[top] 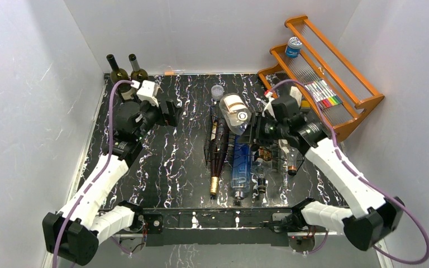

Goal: Take the wine bottle off the wine rack

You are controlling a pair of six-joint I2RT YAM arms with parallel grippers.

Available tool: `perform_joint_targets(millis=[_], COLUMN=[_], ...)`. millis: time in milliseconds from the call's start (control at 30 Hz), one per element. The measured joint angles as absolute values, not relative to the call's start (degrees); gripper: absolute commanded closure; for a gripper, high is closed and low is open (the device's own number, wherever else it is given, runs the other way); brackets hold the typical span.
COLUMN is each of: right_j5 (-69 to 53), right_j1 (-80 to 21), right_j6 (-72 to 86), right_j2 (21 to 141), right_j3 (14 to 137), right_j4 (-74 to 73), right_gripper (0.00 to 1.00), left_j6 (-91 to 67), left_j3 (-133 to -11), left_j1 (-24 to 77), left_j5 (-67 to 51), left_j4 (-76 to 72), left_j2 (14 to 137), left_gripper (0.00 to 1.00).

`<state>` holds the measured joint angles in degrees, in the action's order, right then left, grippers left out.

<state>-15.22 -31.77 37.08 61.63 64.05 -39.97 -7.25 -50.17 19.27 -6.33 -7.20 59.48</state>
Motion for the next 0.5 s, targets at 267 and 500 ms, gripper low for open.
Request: perform_joint_targets(millis=[267,500], right_j5=[-20.82,-26.04], right_j1=[-31.77,-32.91], right_j6=[36.21,36.03], right_j2=[74.37,82.78], right_j3=[73.12,80.2], right_j4=[-38.06,-39.03], right_gripper=[1.0,1.0], left_j6=[-2.33,11.29], left_j3=[-44.53,-39.51], left_j1=[19.42,20.86], left_j5=[-21.34,-33.15], left_j4=[-8.43,-6.26], left_j2=[48.36,38.68], left_gripper=[0.02,0.02])
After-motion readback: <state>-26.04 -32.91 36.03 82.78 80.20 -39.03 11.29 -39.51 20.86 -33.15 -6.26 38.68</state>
